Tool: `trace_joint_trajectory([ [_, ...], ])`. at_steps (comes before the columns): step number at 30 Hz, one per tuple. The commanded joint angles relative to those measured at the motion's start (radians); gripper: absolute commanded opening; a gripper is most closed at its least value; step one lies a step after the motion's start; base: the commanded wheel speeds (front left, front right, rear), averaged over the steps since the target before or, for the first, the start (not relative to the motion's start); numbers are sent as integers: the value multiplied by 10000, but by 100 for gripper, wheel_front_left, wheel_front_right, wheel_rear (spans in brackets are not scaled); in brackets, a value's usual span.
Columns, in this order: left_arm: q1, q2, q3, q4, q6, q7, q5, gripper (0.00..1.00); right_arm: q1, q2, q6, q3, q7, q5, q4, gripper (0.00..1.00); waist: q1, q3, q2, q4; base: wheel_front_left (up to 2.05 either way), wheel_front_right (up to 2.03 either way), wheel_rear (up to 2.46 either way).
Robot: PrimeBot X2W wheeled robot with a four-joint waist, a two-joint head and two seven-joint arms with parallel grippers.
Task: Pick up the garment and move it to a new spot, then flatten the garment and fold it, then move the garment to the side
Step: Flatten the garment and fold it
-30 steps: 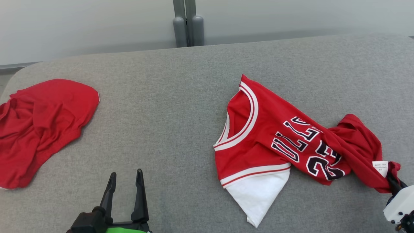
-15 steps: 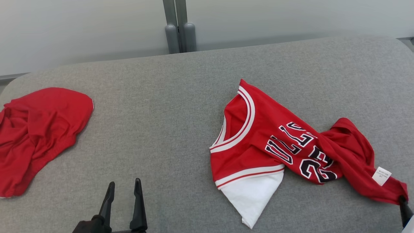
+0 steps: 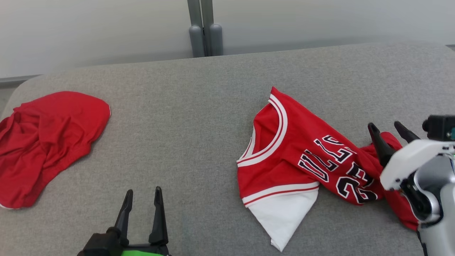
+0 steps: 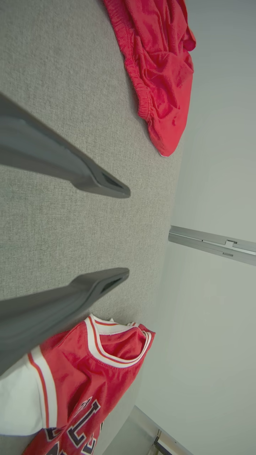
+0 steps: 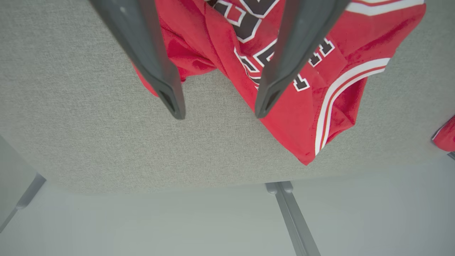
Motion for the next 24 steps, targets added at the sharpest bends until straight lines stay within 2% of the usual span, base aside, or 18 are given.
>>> trace_joint_trajectory([
  [1, -313, 26, -113, 29, -85, -4, 15, 100, -691, 169, -10, 110, 381, 178, 311, 100, 0, 349, 0, 416, 0, 0, 0],
  [7, -1124, 26, -752, 275, -269, -4, -197, 100, -3198, 66, -5, 963, 1494, -33, 2201, 100, 0, 1097, 0, 1555, 0, 0, 0],
  [12, -1437, 26, -1207, 380, -141, -2, -388, 100, -4575, 86, -4, 1445, 1619, -94, 3959, 100, 0, 1306, 0, 2277, 0, 0, 0],
  [19, -1392, 25, -1453, 449, -83, -4, -465, 100, -5594, -58, -5, 2191, 1773, -339, 6114, 100, 0, 1316, 0, 2749, 0, 0, 0],
  [24, -1464, 25, -1455, 462, -80, -2, -458, 100, -6008, -97, -5, 2687, 1800, -728, 7183, 100, 0, 1354, 0, 2834, 0, 0, 0],
])
